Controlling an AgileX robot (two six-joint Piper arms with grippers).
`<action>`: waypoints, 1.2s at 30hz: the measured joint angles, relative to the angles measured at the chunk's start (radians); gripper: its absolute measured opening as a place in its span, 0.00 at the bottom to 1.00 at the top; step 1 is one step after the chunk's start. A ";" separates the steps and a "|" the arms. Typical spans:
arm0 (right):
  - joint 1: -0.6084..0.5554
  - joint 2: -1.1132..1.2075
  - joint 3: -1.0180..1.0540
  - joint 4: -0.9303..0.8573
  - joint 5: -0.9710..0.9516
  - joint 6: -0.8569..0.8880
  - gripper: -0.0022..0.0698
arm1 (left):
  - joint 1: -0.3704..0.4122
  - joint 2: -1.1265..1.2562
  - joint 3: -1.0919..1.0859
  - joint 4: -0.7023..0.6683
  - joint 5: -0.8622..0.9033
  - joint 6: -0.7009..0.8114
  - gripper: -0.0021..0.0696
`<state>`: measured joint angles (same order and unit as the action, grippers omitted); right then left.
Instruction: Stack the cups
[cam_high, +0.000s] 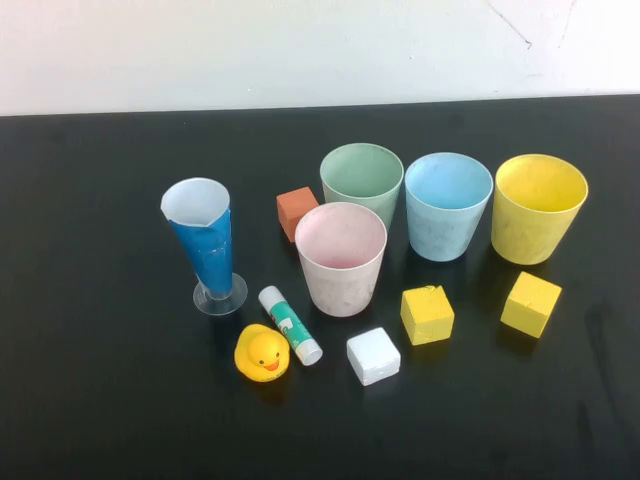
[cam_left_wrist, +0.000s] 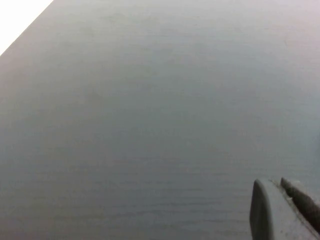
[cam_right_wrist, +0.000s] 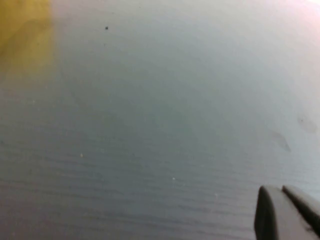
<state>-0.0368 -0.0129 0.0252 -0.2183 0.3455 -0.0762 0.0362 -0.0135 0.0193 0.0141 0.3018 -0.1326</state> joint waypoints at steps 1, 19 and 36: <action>0.000 0.000 0.000 0.000 0.000 0.000 0.03 | 0.000 0.000 0.000 0.000 0.000 0.000 0.03; 0.000 0.000 0.000 -0.072 0.005 0.000 0.03 | 0.000 0.000 0.000 0.000 0.000 -0.003 0.03; 0.000 0.000 0.003 0.230 -0.104 0.346 0.03 | 0.000 0.000 0.002 -0.705 -0.195 -0.372 0.03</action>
<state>-0.0368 -0.0129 0.0285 0.0112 0.2419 0.2698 0.0362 -0.0135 0.0214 -0.6907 0.1066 -0.5045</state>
